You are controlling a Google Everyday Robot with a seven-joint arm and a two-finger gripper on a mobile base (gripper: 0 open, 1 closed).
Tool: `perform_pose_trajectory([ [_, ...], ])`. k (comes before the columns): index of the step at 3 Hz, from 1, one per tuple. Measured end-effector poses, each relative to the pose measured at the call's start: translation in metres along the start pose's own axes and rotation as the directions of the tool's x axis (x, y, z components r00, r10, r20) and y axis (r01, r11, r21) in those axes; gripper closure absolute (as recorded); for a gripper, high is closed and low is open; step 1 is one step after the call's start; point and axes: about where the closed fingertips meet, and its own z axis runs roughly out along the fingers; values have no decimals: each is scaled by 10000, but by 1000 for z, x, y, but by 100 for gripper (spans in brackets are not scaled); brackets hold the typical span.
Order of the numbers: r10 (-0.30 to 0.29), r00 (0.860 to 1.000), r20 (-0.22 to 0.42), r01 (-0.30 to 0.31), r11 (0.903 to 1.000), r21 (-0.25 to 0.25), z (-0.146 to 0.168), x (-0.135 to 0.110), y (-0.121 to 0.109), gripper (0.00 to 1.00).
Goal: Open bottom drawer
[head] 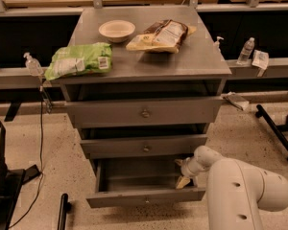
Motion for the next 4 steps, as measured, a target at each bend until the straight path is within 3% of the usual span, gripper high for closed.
perform_pose_trajectory([
  [2, 0, 10000, 2, 0, 10000, -4, -1, 0, 0, 61],
  [3, -21, 10000, -1, 21, 10000, -17, -3, -2, 1, 89],
  [4, -207, 9998, -24, 207, 9996, -195, -14, -11, 9, 89],
])
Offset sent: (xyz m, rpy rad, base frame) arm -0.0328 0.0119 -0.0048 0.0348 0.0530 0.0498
